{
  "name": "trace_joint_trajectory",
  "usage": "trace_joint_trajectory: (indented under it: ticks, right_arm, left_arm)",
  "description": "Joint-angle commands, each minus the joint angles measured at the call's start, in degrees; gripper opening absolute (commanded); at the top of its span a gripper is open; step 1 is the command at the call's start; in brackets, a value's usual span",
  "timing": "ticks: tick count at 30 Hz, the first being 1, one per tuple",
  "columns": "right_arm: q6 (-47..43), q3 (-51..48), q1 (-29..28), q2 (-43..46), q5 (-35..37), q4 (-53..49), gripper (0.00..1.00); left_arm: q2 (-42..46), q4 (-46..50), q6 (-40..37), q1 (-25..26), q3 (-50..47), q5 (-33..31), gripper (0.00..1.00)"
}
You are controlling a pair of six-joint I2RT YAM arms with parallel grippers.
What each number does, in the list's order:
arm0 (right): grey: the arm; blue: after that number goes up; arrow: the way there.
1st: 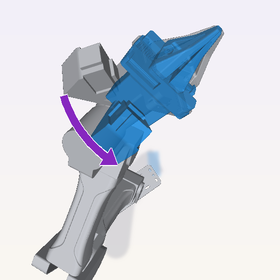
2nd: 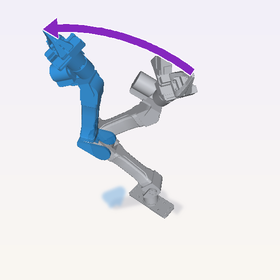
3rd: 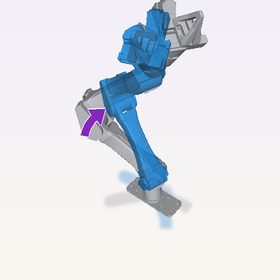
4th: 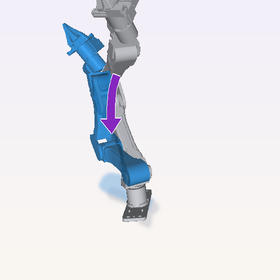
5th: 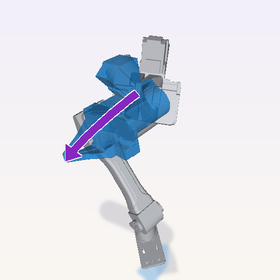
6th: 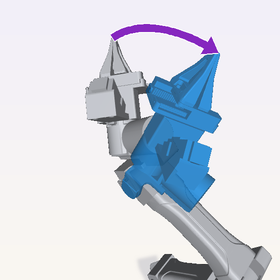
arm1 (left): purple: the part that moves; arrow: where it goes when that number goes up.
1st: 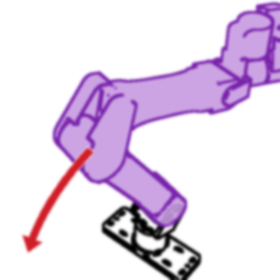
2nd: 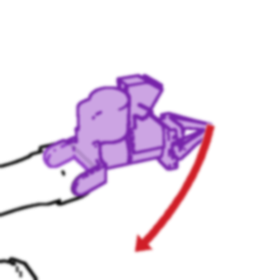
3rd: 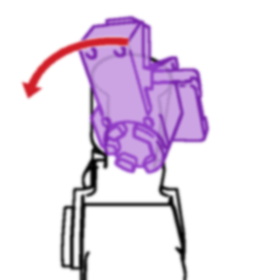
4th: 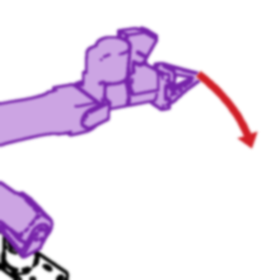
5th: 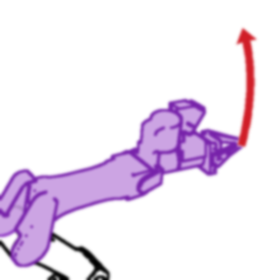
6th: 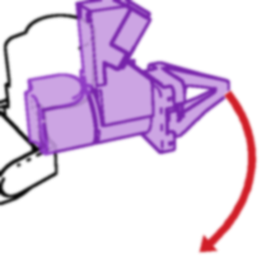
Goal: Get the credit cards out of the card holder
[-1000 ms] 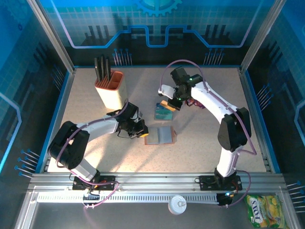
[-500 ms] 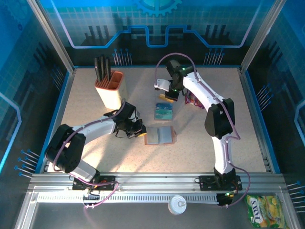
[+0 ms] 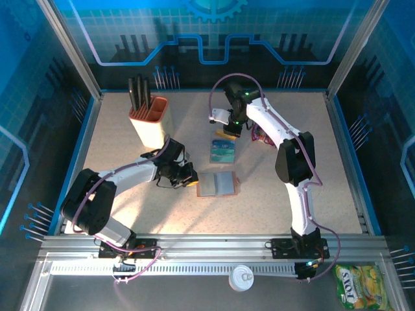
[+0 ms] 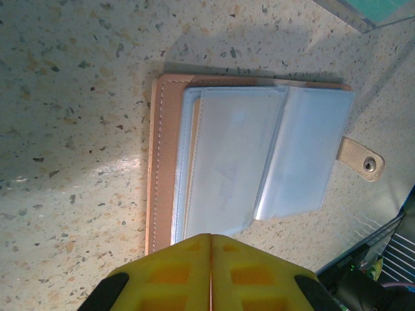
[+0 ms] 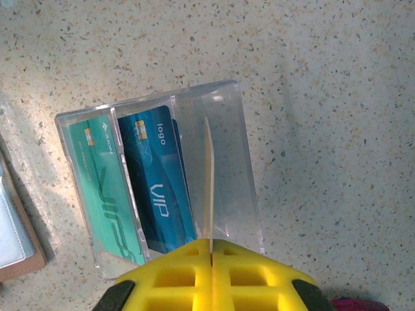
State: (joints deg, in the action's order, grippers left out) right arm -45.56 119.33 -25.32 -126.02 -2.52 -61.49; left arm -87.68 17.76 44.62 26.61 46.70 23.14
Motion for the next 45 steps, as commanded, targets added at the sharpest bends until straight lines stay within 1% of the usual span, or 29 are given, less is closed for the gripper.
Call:
trace_joint_trajectory:
  ticks: [1,14,22,26,29,30,37,42,45]
  right_arm:
    - [-0.6,0.87,0.89,-1.46,-0.07,0.14,0.0]
    - [-0.53,3.29,0.62,-0.33,-1.17,0.45,0.0]
    - [-0.58,2.51,0.71,-2.79,-0.76,1.64,0.01]
    - [-0.1,2.41,0.69,-3.79,-0.99,1.73,0.06]
    - [0.52,2.23,0.62,-3.73,0.15,2.55,0.19]
    - [0.88,2.03,0.73,-3.5,0.91,3.27,0.2]
    - [3.55,0.34,0.8,-1.65,3.11,8.29,0.22]
    - [5.64,-0.01,0.79,-1.94,4.39,11.23,0.24]
    - [6.16,-0.14,0.79,-2.63,5.2,12.59,0.26]
  left_arm:
    - [1.58,1.82,-1.03,-0.52,-0.16,-0.81,0.08]
    - [1.25,1.98,-1.03,-0.59,0.27,-0.55,0.08]
    - [1.22,2.19,-1.03,-0.59,-0.17,-0.64,0.08]
    - [1.21,1.99,-0.92,-0.58,-0.35,-0.72,0.08]
    - [1.13,2.0,-0.85,-0.6,-0.22,-0.72,0.08]
    - [1.16,1.96,-0.85,-0.59,-0.27,-0.8,0.08]
    - [0.8,1.64,-0.77,-0.61,-0.25,-0.81,0.08]
    - [0.91,1.4,-0.68,-0.6,-0.52,-0.72,0.08]
    - [1.02,1.31,-0.68,-0.6,-0.75,-0.72,0.08]
